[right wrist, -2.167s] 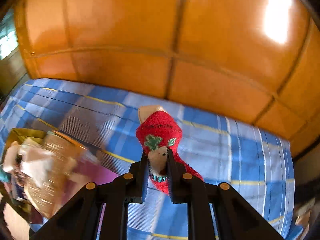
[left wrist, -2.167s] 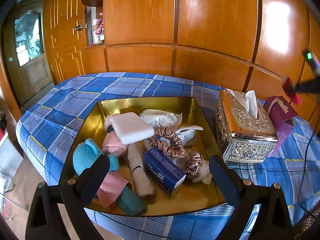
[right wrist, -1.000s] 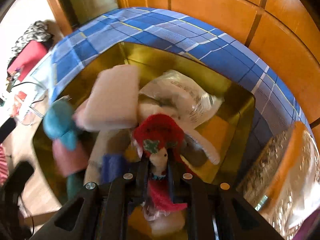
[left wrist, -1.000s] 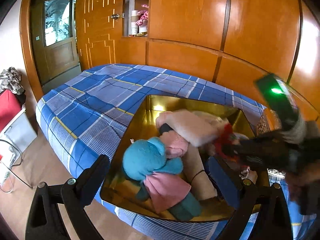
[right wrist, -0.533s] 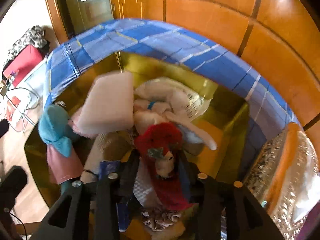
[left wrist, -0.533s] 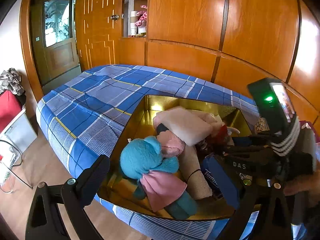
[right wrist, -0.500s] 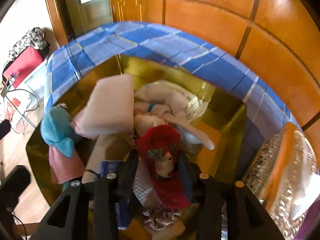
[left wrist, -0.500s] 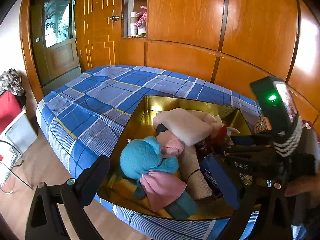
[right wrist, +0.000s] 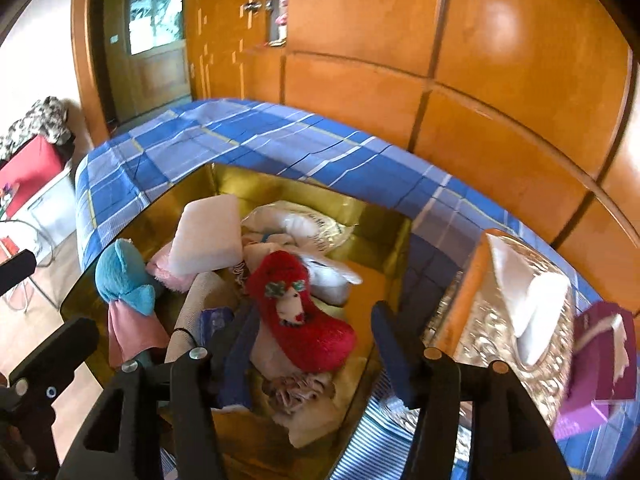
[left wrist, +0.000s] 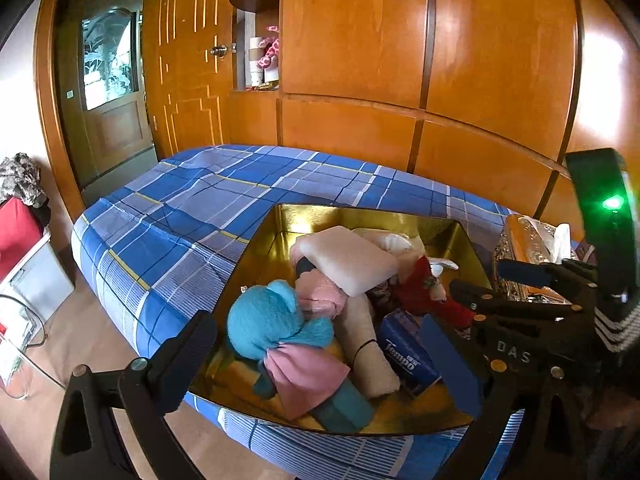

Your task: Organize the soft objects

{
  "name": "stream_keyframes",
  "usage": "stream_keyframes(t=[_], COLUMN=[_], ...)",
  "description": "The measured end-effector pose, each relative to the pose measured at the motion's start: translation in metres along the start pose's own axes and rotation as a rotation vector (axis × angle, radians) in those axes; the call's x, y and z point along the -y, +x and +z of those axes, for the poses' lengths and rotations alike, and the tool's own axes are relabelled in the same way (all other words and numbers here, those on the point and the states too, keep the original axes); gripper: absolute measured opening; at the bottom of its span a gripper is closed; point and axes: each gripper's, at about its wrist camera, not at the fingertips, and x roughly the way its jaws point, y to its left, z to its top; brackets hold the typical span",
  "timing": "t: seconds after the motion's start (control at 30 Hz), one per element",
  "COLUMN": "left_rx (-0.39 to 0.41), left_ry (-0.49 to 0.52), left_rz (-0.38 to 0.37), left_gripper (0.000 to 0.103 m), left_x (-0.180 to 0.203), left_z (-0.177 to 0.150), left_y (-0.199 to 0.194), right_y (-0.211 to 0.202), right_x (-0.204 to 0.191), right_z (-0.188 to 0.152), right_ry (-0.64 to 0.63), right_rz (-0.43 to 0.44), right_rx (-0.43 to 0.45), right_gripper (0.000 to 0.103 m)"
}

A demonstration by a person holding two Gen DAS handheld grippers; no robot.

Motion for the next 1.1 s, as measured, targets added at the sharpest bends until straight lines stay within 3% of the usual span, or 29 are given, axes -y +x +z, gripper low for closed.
stream_keyframes(t=[0.5, 0.73, 1.1], left_rx=[0.022, 0.038, 0.061], left_ry=[0.029, 0.057, 0.059], left_rz=[0.001, 0.002, 0.013], left_gripper=[0.103, 0.103, 0.103], left_x=[0.018, 0.032, 0.038], left_z=[-0.006, -0.011, -0.011], left_y=[-0.009, -0.014, -0.021], right_y=[-0.042, -0.051, -0.058], right_x=[0.019, 0.031, 0.032], right_z=[-0.039, -0.051, -0.056], right_ry=[0.151, 0.215, 0.217], right_rz=[-0.172, -0.194, -0.197], right_rx=[0.127, 0.138, 0.146], right_gripper=[0.06, 0.061, 0.061])
